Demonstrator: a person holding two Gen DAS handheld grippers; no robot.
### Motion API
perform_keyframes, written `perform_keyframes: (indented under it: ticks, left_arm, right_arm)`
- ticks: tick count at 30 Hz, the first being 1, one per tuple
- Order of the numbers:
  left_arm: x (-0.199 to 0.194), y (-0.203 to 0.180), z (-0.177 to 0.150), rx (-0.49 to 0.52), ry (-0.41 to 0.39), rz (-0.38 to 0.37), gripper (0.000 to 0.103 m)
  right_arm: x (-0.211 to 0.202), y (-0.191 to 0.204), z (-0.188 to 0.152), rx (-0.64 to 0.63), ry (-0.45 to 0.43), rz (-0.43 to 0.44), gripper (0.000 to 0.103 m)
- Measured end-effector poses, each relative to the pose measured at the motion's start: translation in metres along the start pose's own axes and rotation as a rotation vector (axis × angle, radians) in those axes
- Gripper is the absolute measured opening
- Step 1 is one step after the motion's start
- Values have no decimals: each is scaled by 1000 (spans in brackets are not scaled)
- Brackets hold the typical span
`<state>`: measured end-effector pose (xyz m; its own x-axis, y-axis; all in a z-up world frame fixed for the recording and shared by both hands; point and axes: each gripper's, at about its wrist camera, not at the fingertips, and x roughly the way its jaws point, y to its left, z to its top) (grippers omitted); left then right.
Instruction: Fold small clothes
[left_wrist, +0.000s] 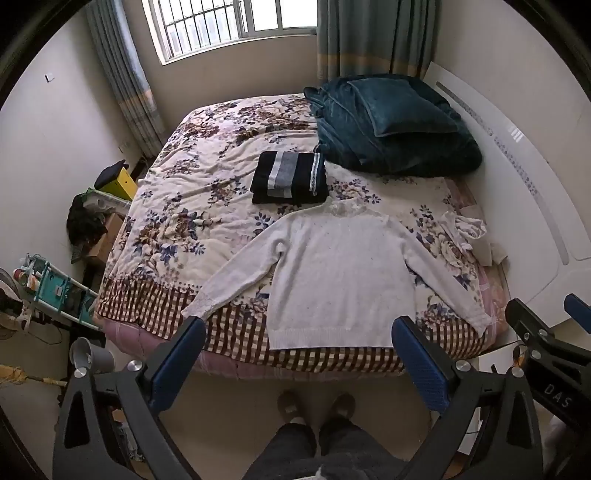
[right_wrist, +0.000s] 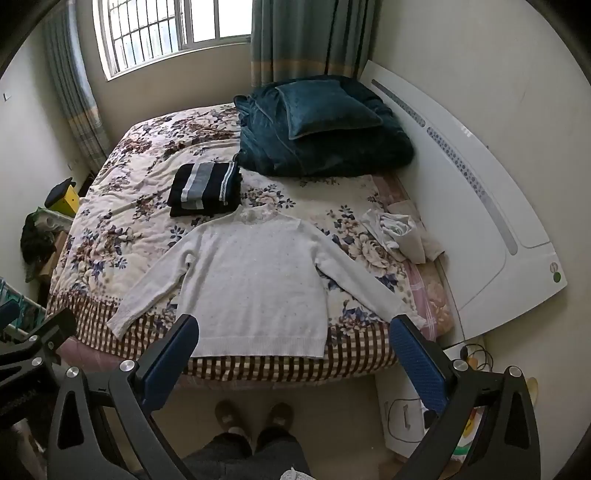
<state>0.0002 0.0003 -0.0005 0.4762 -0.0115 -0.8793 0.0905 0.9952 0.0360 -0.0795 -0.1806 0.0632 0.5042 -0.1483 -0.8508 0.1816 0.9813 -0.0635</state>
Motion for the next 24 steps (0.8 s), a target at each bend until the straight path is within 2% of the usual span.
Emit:
perform_keyframes:
  ticks: [24]
  left_arm:
    - [0,0,0,-1,-17,3,103]
  right_arm:
    - [-12,8,5,0,-14,6,103]
